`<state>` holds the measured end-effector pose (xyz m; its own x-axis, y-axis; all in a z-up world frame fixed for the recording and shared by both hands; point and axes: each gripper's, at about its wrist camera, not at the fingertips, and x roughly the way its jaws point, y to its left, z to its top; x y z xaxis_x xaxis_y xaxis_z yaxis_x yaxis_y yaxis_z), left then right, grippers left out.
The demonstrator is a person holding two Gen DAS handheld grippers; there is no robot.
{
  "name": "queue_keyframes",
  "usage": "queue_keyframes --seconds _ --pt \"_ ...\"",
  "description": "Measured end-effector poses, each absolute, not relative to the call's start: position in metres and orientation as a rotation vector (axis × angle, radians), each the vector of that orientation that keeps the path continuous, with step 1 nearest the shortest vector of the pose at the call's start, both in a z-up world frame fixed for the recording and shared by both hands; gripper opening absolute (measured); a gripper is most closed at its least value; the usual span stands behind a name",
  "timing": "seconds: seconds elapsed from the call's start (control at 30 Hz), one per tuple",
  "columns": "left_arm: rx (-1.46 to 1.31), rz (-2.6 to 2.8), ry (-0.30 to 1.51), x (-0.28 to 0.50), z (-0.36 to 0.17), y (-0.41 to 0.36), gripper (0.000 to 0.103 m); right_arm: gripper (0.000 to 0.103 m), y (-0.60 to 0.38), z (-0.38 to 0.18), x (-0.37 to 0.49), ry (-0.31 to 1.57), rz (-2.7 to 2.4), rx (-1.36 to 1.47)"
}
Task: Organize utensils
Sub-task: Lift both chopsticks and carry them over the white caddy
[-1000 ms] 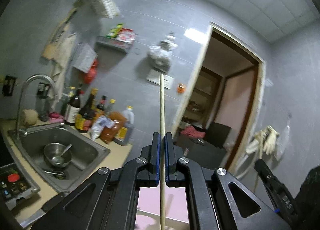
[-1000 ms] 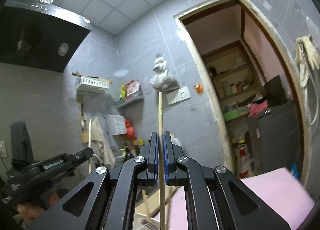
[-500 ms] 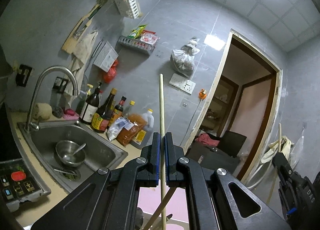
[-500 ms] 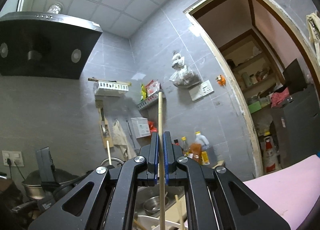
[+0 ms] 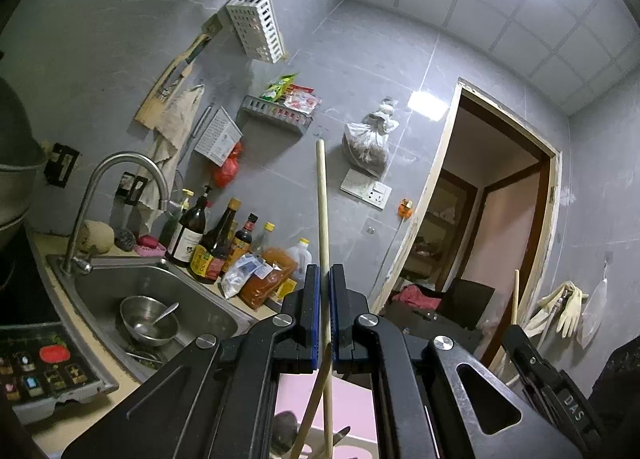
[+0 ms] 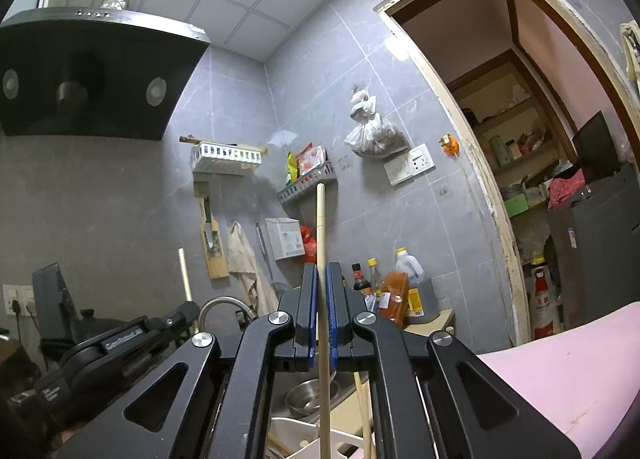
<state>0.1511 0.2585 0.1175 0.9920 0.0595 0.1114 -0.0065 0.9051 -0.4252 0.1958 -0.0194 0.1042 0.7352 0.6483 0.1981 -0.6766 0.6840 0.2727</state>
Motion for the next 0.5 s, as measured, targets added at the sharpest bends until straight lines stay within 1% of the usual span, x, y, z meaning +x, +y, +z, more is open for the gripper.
queue_keyframes --seconds 0.13,0.5 --pt "-0.425 0.05 -0.131 0.1511 0.1124 0.2559 0.003 0.003 -0.0153 0.103 0.1963 -0.089 0.745 0.329" --pt "-0.365 0.04 -0.143 0.1452 0.1203 0.2492 0.003 0.003 -0.0107 0.1018 0.1997 -0.087 0.745 0.302"
